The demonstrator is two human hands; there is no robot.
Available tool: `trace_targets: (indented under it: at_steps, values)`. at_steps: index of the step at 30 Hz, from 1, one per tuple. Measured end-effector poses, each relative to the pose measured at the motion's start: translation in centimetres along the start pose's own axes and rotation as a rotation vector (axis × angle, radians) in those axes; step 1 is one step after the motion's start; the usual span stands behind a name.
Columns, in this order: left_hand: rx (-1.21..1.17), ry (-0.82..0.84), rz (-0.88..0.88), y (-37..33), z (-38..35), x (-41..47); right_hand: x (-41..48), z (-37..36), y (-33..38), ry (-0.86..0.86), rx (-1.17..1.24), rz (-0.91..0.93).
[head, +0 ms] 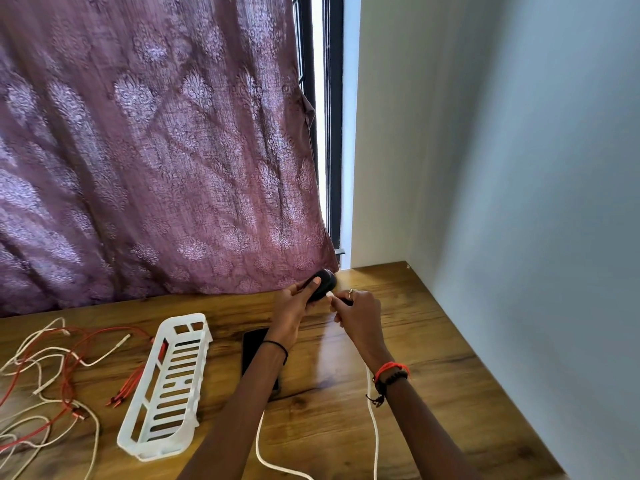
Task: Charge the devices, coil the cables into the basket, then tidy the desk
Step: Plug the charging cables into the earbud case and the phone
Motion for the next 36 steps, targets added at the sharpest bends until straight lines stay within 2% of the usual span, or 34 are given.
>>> trace_targets:
  at_steps: [9, 13, 16, 19, 22, 29, 36]
  values:
    - [0.221, -0.059, -0.124, -0.2, 0.4, 0.2, -0.5, -0.5, -0.3, -0.034, 0.054, -0.019]
    - [0.205, -0.036, -0.079, 0.5, 1.1, 0.5, -0.5, -1.1, -1.5, 0.018, 0.111, -0.072]
    - [0.232, -0.015, -0.042, 1.8, 1.7, 0.9, -0.1, -1.9, -3.3, 0.115, 0.176, -0.197]
    - [0.255, 0.039, 0.03, 3.5, 2.4, 1.2, -0.3, -2.7, -4.9, 0.18, 0.367, -0.413]
    - [0.392, 0.131, 0.053, 5.0, 2.8, 1.4, -0.8, -3.7, -6.1, 0.214, 0.478, -0.515]
    - [0.732, 0.333, 0.034, 6.8, 4.2, 2.3, -1.5, -5.9, -8.9, 0.199, 0.496, -0.614]
    - [0.922, 0.373, -0.03, 8.1, 4.6, 3.6, -2.5, -8.3, -11.6, 0.235, 0.344, -0.65]
Point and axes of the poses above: each hand's wrist, its own x-axis towards the middle knuckle, its own z-axis out of the back of the hand, y = z × x, the point moved 3 cm from there along x, towards the middle knuckle, and after that the axes turned 7 degrees about -y, right-handed, at the moved point
